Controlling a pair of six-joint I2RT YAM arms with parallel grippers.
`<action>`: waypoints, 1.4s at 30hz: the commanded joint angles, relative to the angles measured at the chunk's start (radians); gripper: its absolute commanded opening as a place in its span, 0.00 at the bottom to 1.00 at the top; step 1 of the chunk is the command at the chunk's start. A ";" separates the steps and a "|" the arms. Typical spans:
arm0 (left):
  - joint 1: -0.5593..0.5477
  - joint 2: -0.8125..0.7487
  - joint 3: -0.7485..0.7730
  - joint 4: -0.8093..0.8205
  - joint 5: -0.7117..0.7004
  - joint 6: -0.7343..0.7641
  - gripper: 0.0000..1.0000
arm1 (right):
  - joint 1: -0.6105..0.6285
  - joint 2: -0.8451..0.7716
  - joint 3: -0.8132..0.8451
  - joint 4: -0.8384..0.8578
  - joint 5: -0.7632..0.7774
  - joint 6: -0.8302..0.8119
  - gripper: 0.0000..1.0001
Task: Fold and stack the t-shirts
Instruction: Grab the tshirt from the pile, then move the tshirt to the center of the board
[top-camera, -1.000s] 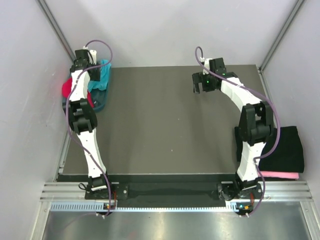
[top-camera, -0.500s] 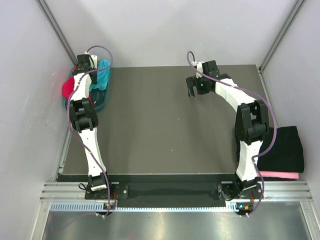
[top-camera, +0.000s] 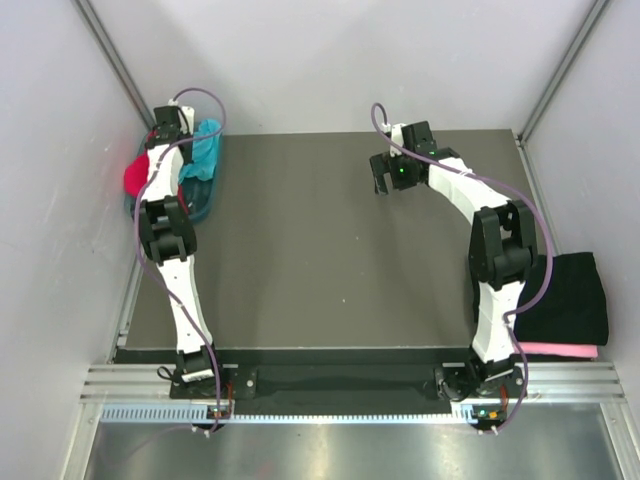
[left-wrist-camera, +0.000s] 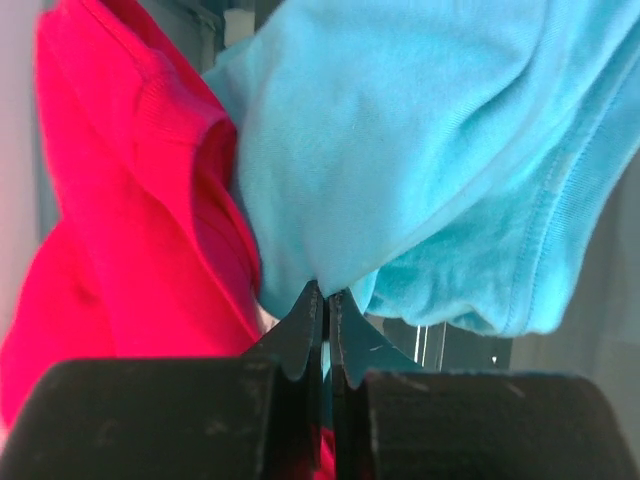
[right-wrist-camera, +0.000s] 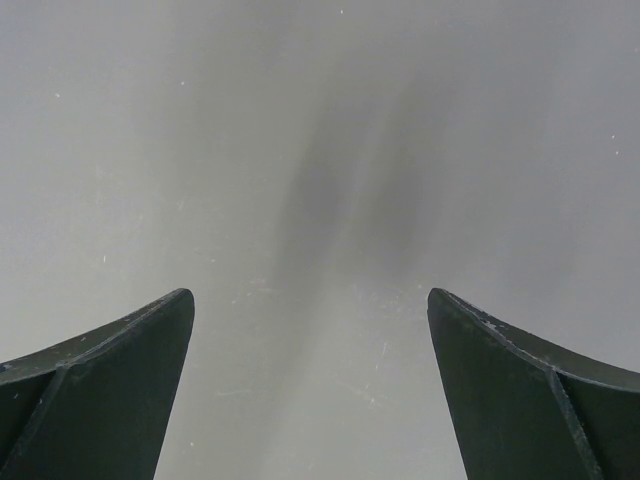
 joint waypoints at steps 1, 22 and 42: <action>-0.039 -0.174 0.008 0.054 0.016 0.009 0.00 | 0.014 -0.027 0.034 0.045 0.013 -0.009 1.00; -0.202 -0.687 -0.066 0.198 0.388 -0.091 0.00 | 0.057 -0.211 0.139 0.119 0.110 -0.118 1.00; -0.608 -0.811 -0.279 0.180 0.525 -0.264 0.14 | 0.059 -0.857 -0.327 0.107 0.082 -0.483 1.00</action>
